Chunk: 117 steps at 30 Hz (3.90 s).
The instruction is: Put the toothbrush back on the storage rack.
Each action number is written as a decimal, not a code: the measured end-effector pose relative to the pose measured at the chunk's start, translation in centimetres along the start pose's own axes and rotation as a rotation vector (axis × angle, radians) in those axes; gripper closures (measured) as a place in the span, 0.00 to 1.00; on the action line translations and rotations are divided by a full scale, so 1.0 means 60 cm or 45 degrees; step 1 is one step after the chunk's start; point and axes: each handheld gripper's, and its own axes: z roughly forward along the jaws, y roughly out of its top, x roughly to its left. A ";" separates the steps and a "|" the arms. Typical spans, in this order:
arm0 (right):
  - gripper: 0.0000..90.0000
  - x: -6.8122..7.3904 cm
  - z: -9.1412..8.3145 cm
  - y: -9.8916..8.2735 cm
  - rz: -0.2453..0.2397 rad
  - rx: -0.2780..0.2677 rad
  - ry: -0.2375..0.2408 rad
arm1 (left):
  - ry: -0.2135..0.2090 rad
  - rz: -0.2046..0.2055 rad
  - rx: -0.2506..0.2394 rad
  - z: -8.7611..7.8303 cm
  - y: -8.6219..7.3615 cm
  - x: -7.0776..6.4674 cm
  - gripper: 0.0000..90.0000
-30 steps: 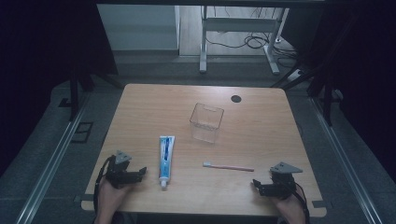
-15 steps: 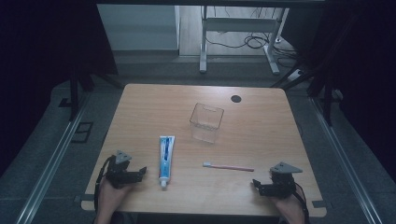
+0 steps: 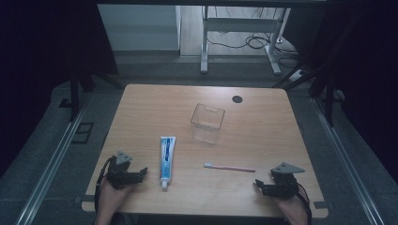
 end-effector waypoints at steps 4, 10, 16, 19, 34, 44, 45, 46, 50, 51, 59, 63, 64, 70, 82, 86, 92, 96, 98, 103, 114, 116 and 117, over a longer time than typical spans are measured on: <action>0.30 -0.003 -0.003 0.002 0.017 -0.004 0.019 | 0.001 0.000 0.000 0.000 0.000 0.000 0.14; 0.36 -0.003 -0.009 0.008 0.015 -0.023 0.052 | 0.001 0.001 0.000 0.000 0.000 0.000 0.14; 0.42 -0.005 -0.015 0.018 0.004 -0.034 0.088 | 0.008 -0.005 0.000 0.000 0.000 -0.001 0.14; 0.46 -0.007 -0.018 0.023 0.005 -0.042 0.105 | 0.009 -0.007 0.001 0.000 0.000 -0.001 0.14; 0.70 -0.006 -0.013 0.060 -0.062 -0.038 0.135 | 0.014 -0.011 0.000 0.000 0.000 -0.002 0.14; 0.94 -0.008 0.019 0.088 -0.057 -0.027 0.184 | 0.014 -0.009 0.001 0.000 0.000 -0.002 0.14; 0.95 -0.007 0.022 0.090 -0.061 -0.022 0.181 | 0.014 -0.010 0.001 0.000 0.000 -0.002 0.14; 0.96 -0.007 0.025 0.091 -0.065 -0.019 0.176 | 0.013 -0.009 0.001 0.000 0.000 -0.002 0.14; 0.98 -0.005 0.036 0.094 -0.075 0.001 0.172 | 0.014 -0.009 0.001 0.000 0.000 -0.002 0.14; 0.98 -0.003 0.041 0.095 -0.083 0.004 0.165 | 0.014 -0.009 0.001 0.000 0.000 -0.002 0.14; 0.98 0.002 0.056 0.086 -0.123 0.036 0.153 | 0.014 -0.009 0.002 0.000 0.000 -0.002 0.14; 0.98 0.003 0.056 0.079 -0.132 0.035 0.155 | 0.014 -0.008 0.002 0.000 0.000 -0.002 0.14; 0.98 0.004 0.055 0.077 -0.130 0.035 0.164 | 0.014 -0.009 0.002 0.000 0.000 -0.002 0.14; 0.98 0.009 0.046 0.067 -0.127 0.029 0.185 | 0.014 -0.008 0.002 0.000 0.000 -0.002 0.14; 0.95 0.034 0.032 0.044 -0.133 0.037 0.238 | 0.014 -0.011 -0.001 0.000 0.000 -0.003 0.14; 0.94 0.045 0.024 0.037 -0.139 0.042 0.256 | 0.014 -0.011 -0.001 0.000 0.000 -0.003 0.14; 0.93 0.061 0.015 0.030 -0.156 0.049 0.274 | 0.014 -0.011 -0.001 0.000 0.000 -0.003 0.14; 0.92 0.076 0.007 0.025 -0.183 0.053 0.278 | 0.014 -0.011 -0.001 0.000 0.000 -0.003 0.14; 0.92 0.076 0.006 0.026 -0.185 0.056 0.274 | 0.014 -0.011 -0.001 0.000 0.000 -0.003 0.14; 0.84 0.072 0.001 0.036 -0.188 0.101 0.268 | 0.014 -0.011 -0.001 0.000 0.000 -0.003 0.14; 0.71 0.075 -0.001 0.069 -0.213 0.211 0.275 | 0.014 -0.011 -0.001 0.000 0.000 -0.003 0.14; 0.71 0.076 0.002 0.075 -0.213 0.235 0.283 | 0.014 -0.011 -0.001 0.000 0.000 -0.003 0.14; 0.71 0.076 0.002 0.075 -0.213 0.235 0.283 | 0.014 -0.011 -0.001 0.000 0.000 -0.003 0.14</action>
